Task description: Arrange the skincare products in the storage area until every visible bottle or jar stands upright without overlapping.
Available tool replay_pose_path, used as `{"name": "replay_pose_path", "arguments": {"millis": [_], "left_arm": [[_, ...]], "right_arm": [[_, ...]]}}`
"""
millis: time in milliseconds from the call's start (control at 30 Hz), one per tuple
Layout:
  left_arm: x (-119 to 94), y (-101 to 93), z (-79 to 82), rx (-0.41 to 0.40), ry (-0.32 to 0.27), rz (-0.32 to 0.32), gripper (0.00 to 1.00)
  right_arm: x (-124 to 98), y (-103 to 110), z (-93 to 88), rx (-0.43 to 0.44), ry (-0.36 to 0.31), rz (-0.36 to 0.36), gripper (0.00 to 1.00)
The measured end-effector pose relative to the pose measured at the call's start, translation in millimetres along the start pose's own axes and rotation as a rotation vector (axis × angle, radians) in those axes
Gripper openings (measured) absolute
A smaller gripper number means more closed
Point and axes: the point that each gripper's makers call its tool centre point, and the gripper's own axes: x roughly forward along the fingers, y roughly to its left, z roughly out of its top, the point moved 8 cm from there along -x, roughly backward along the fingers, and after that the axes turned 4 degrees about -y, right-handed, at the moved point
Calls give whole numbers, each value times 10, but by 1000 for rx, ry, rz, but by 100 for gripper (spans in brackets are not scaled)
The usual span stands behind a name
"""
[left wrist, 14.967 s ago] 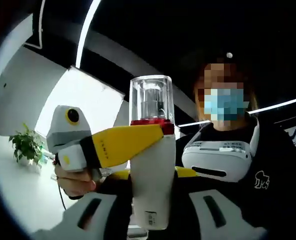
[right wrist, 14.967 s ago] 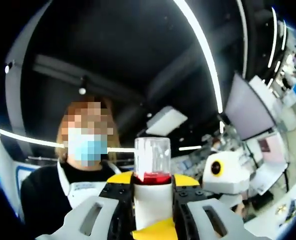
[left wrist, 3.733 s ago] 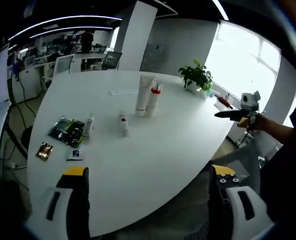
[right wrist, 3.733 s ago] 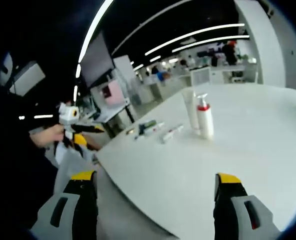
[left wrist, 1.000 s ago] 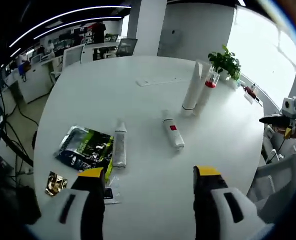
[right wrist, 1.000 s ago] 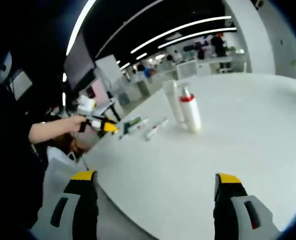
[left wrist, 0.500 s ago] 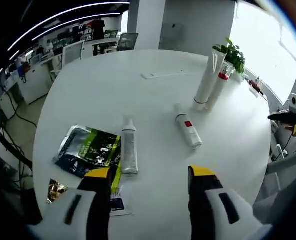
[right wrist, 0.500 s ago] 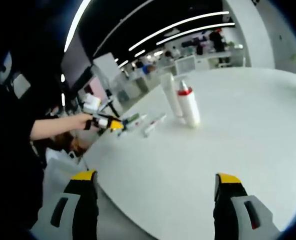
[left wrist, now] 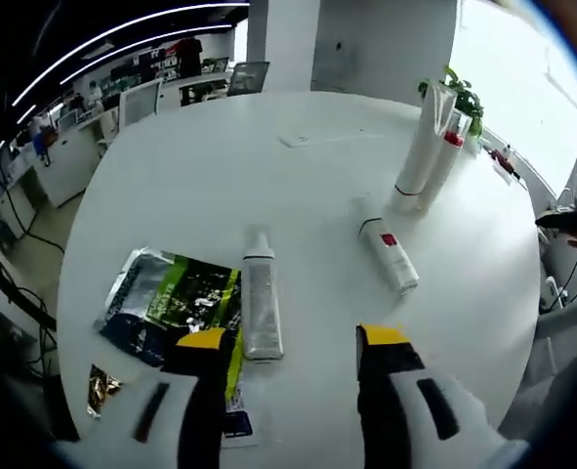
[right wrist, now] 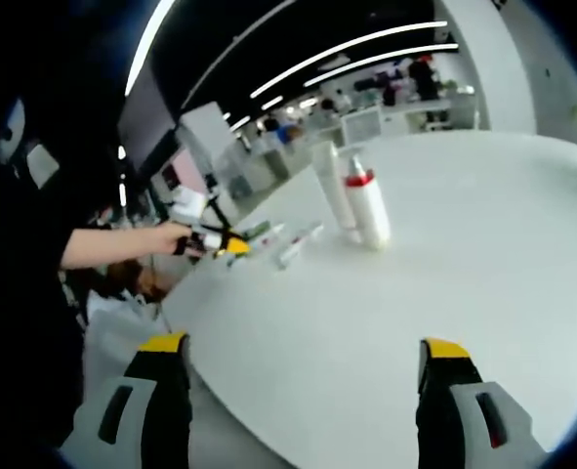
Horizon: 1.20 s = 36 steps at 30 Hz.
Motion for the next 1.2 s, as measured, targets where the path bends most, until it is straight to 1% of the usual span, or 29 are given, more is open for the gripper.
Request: {"name": "replay_pose_path", "arguments": {"millis": [100,167,333,467,567,800,1000,1200], "left_arm": [[38,25,26,-5,-6,1,47],[71,39,39,6,-4,10,47],[162,68,48,33,20,17,43],[214,94,63,47,27,23,40],[254,117,60,64,42,28,40],[287,128,67,105,59,36,37],[332,141,47,136,103,53,31],[360,175,27,154,139,72,28]], "right_arm": [[15,13,-2,-4,4,13,99],[40,12,-6,-8,10,18,99],[88,-17,2,-10,14,22,99],[112,-29,15,-7,14,21,99],[125,-27,17,-5,16,21,99],[141,-34,12,6,15,21,99],[139,-30,15,5,16,21,99],[118,-41,21,6,15,17,99]]}}
